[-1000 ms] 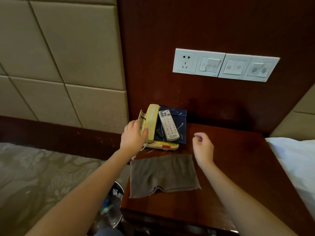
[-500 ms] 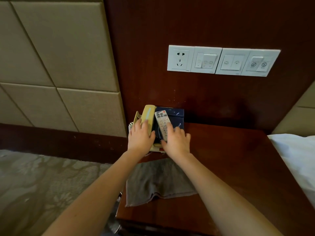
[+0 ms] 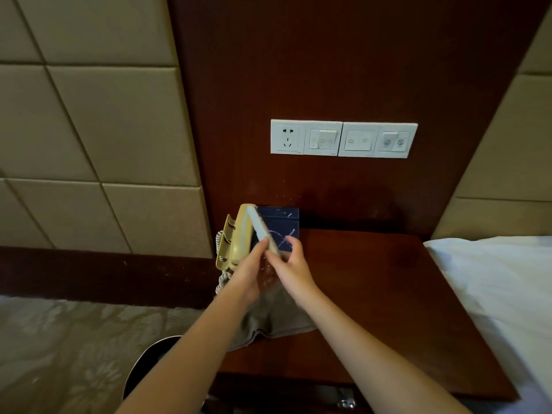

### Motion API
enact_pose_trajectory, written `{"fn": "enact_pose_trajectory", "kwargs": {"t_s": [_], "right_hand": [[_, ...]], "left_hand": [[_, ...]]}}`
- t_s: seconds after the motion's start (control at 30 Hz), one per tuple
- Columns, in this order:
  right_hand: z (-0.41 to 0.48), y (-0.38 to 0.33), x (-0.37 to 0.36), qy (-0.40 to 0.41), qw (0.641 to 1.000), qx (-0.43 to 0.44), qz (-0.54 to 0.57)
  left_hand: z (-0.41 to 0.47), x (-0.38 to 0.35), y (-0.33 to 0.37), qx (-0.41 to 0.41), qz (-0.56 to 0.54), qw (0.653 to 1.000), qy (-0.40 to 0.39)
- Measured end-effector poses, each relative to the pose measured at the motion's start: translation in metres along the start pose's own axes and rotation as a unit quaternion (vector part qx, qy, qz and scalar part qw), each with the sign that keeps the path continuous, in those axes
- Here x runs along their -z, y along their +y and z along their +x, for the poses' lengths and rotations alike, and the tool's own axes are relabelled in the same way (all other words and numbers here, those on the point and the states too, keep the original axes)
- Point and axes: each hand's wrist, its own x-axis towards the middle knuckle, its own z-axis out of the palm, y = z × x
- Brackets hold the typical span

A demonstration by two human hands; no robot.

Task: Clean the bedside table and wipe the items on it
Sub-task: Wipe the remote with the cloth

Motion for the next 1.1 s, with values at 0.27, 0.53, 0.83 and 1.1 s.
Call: {"fn": "enact_pose_trajectory", "kwargs": {"t_s": [0.27, 0.53, 0.83, 1.1], "right_hand": [[-0.034, 0.024, 0.006, -0.1, 0.963, 0.06, -0.241], [-0.059, 0.074, -0.01, -0.173, 0.736, 0.114, -0.645], [-0.065, -0.002, 0.013, 0.133, 0.966, 0.136, -0.174], [-0.143, -0.101, 0.026, 0.053, 0.95, 0.304, -0.048]], "left_hand": [[-0.026, 0.041, -0.007, -0.007, -0.043, 0.999, 0.032], [-0.06, 0.087, -0.001, 0.003, 0.041, 0.998, 0.052], [-0.097, 0.066, 0.02, -0.018, 0.093, 0.995, 0.013], [-0.14, -0.007, 0.035, -0.12, 0.176, 0.971, -0.104]]}}
